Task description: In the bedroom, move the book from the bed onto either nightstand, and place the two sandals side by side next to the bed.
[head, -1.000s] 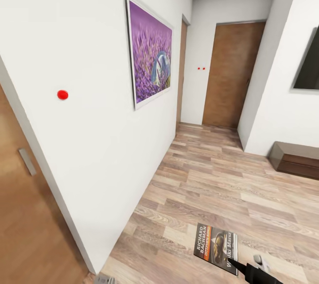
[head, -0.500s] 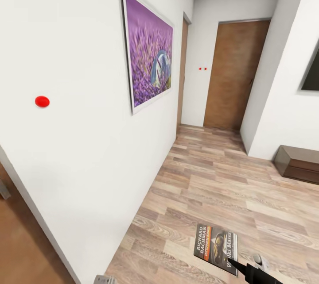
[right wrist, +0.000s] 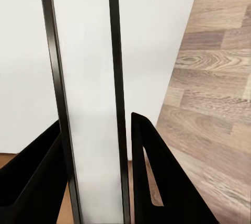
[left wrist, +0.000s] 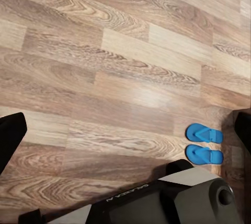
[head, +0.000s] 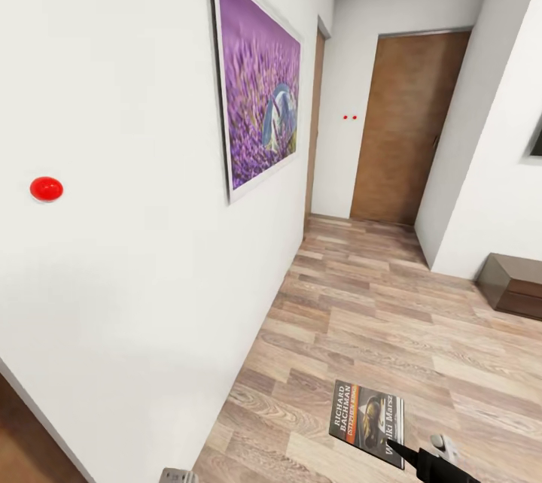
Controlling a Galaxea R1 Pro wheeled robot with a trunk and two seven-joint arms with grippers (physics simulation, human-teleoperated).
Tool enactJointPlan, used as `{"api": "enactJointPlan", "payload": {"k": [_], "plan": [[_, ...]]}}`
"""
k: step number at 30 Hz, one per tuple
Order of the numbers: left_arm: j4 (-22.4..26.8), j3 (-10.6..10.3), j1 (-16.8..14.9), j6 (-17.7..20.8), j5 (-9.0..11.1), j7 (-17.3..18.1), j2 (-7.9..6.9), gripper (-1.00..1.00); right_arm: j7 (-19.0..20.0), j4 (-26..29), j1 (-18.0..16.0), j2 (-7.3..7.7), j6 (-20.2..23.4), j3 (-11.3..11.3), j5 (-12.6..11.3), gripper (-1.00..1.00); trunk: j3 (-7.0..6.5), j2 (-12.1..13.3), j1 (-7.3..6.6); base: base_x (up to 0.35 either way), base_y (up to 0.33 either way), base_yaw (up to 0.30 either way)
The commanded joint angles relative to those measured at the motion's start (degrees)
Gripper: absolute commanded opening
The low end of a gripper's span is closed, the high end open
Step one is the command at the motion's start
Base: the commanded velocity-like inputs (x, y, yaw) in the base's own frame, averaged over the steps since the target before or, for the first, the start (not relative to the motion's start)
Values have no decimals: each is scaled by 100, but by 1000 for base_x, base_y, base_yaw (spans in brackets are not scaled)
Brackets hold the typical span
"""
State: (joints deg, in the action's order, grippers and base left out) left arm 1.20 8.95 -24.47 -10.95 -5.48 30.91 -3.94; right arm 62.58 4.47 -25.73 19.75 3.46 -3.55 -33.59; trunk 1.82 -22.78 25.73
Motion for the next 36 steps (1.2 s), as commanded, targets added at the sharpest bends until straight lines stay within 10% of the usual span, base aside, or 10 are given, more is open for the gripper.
{"api": "enactJointPlan", "payload": {"k": [1, 36], "plan": [[-6, 45, -6, -30, -58, 11, -1, 100, 17, 1, -6, 2, 37, -8, -60, -100, 13, -14, 5, 48, 30, 0], [-6, 45, -6, -30, -58, 11, -1, 100, 17, 1, -9, 2, 39, -10, -60, -100, 13, -14, 5, 116, 2, -104]]}}
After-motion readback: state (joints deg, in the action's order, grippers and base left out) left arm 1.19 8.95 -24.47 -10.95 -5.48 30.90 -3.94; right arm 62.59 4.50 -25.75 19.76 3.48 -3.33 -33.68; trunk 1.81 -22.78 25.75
